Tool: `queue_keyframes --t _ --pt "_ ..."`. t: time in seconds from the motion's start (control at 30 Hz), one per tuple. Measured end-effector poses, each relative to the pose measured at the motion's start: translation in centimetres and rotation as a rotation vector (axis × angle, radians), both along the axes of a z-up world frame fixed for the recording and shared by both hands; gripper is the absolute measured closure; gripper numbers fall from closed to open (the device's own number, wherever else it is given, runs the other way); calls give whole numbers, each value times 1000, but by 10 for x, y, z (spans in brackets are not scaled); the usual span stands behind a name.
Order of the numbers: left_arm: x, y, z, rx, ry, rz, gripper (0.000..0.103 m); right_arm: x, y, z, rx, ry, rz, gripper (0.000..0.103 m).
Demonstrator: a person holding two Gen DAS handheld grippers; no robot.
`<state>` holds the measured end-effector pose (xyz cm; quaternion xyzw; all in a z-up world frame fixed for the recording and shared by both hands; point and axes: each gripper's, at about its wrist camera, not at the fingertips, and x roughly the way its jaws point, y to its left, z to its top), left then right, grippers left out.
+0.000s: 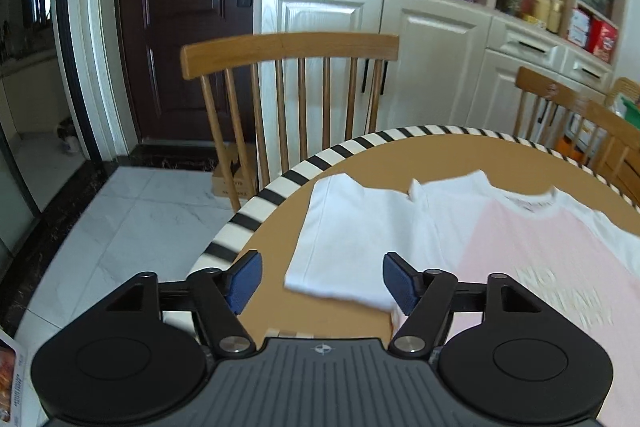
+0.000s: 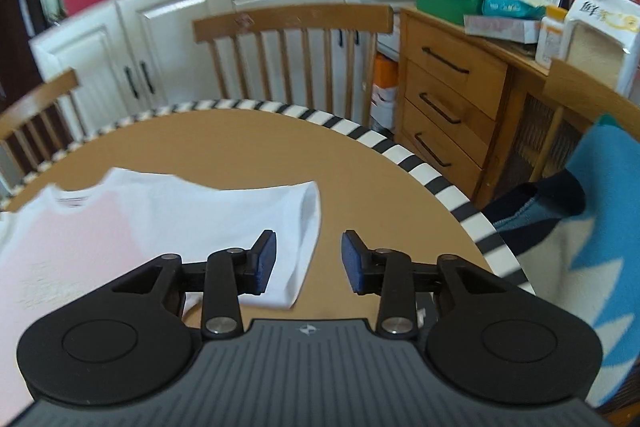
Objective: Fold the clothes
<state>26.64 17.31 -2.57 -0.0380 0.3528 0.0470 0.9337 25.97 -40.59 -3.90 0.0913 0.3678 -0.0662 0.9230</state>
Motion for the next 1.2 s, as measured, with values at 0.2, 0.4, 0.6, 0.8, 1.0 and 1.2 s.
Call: queue_keyframes --t 0.2,0.4,0.6,0.8,1.0,1.2 --pt "74 6 -24 5 47 43 27 51 -11 -33 70 27 -64 50" --pt "116 4 -44 -45 71 41 28 82 -5 -59 136 45 -99 48" --pt "131 -5 -62 -4 101 30 81 96 18 -70 53 54 -85 90" --pt "124 -8 -67 -58 41 105 99 99 25 -68 -69 46 -94 100" --pt "126 -17 -72 -59 -12 197 98 101 1 -65 -167 57 -179 100" --pt "131 -24 -73 11 -31 207 98 104 6 -74 -202 66 -153 96"
